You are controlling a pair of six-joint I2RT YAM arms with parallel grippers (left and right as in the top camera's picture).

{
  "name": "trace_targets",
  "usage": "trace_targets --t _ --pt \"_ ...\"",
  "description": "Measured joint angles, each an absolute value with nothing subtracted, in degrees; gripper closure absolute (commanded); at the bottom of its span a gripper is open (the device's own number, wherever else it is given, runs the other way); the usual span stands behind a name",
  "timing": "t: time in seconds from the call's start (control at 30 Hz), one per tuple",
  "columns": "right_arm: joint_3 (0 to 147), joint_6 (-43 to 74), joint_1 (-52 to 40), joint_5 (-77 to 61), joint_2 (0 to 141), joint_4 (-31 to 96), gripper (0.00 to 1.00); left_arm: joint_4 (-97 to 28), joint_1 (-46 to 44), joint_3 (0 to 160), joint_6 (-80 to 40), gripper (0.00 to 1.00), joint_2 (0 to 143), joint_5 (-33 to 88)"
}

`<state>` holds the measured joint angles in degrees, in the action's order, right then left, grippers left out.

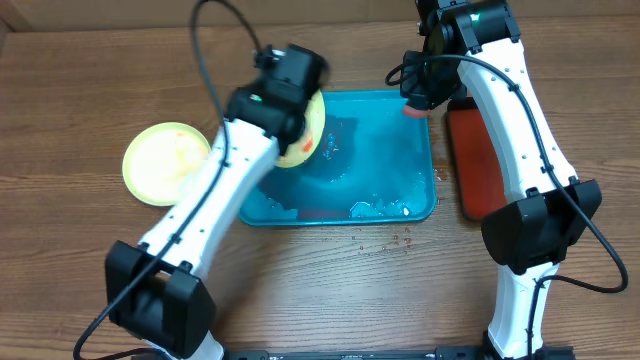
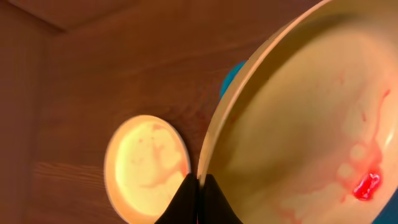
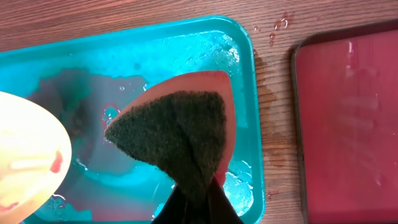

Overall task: Clean dirty plates on tray and stack at the side
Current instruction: 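Tilt up and lift the second yellow plate with the left gripper, then stack the yellow plate on the plate pile left of tray, release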

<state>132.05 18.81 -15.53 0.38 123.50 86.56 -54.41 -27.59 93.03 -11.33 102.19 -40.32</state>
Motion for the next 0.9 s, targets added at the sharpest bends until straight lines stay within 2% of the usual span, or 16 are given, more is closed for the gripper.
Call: trace_targets --t 0.3,0.9 --pt "132.0 18.8 -15.5 0.4 123.5 86.6 0.96 -53.6 -35.3 93.0 -10.5 0.96 102.2 -56.3" --pt "132.0 18.8 -15.5 0.4 123.5 86.5 0.96 -53.6 -39.7 93.0 -10.5 0.96 102.2 -78.8"
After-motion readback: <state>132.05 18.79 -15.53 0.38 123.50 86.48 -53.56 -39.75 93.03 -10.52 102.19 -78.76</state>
